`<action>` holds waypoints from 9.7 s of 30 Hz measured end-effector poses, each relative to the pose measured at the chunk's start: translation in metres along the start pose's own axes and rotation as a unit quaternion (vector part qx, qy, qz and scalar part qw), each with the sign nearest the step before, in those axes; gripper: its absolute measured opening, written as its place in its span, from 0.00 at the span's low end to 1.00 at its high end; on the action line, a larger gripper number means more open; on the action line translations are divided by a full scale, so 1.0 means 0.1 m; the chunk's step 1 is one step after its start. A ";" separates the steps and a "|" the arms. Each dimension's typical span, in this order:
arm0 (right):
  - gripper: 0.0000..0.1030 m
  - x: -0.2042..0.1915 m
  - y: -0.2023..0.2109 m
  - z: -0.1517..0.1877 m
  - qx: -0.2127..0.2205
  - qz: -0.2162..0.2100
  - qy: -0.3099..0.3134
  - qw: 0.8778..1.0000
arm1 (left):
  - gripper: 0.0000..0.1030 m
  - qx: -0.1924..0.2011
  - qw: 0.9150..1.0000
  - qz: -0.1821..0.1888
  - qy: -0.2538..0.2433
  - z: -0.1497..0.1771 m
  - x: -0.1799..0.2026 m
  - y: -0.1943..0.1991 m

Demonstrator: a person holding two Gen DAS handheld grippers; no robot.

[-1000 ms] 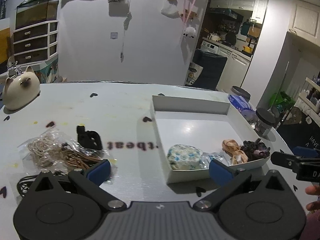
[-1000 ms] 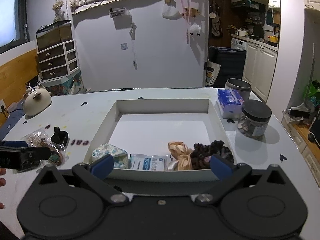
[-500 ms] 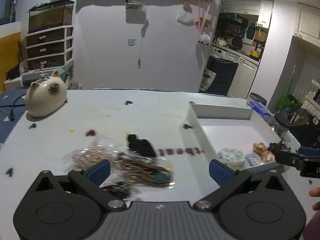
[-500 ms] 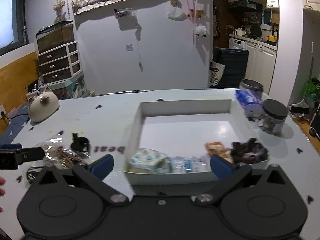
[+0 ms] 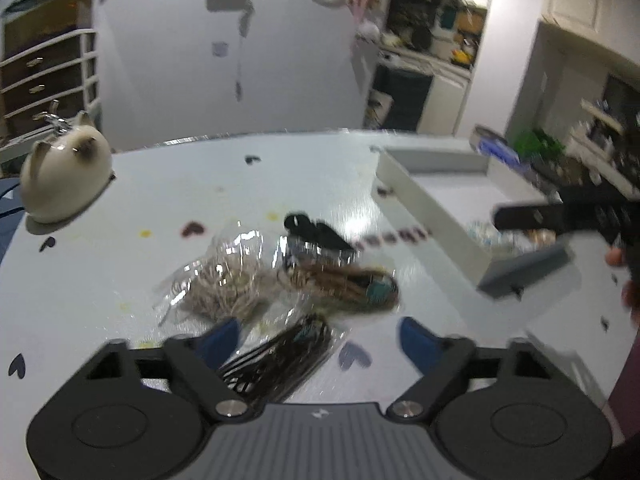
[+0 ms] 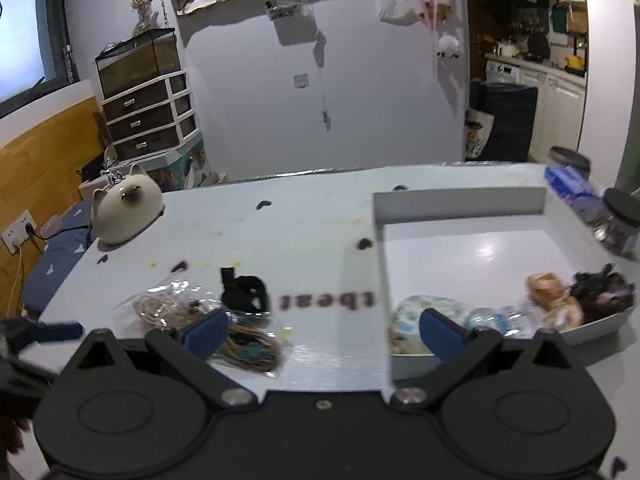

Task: Organize soft objects
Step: 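Grasp the bagged dark cable with the left tool while the right tool grasps the bagged brown cord, then carry both bagged cords over the white tray with both tools, then lower both bags into the tray and open both tools, then move both open tools back toward the string bag and black strap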

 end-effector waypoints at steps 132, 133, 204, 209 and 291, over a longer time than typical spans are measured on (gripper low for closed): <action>0.25 -0.09 -0.17 0.06 -0.114 -0.045 0.037 0.992 | 0.21 0.006 0.999 0.033 0.033 -0.55 0.64 -0.13; 0.25 -0.04 -0.15 0.01 -0.108 -0.047 0.037 0.992 | 0.21 0.010 0.999 0.033 0.034 -0.59 0.69 -0.14; 0.30 3.34 -1.66 -1.21 -0.109 -0.048 0.066 0.991 | 0.39 -0.060 0.964 0.120 0.230 -2.03 2.51 -3.46; 0.30 3.31 -1.55 -1.17 -0.107 -0.048 0.043 0.992 | 0.36 -0.060 0.969 0.117 0.207 -2.07 2.55 -3.34; 1.00 0.90 0.16 -0.37 0.038 0.075 0.010 0.996 | 1.00 0.060 0.994 -0.049 0.082 -0.91 0.31 -0.18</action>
Point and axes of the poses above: each gripper's, at about its wrist camera, not at the fingertips, and y roughly against the way its jaws point, x to its right, z to its underside, the point moved 4 cm from there along -y, roughly the way its jaws point, and after that the axes turned 4 degrees about z, right-handed, at the moved point
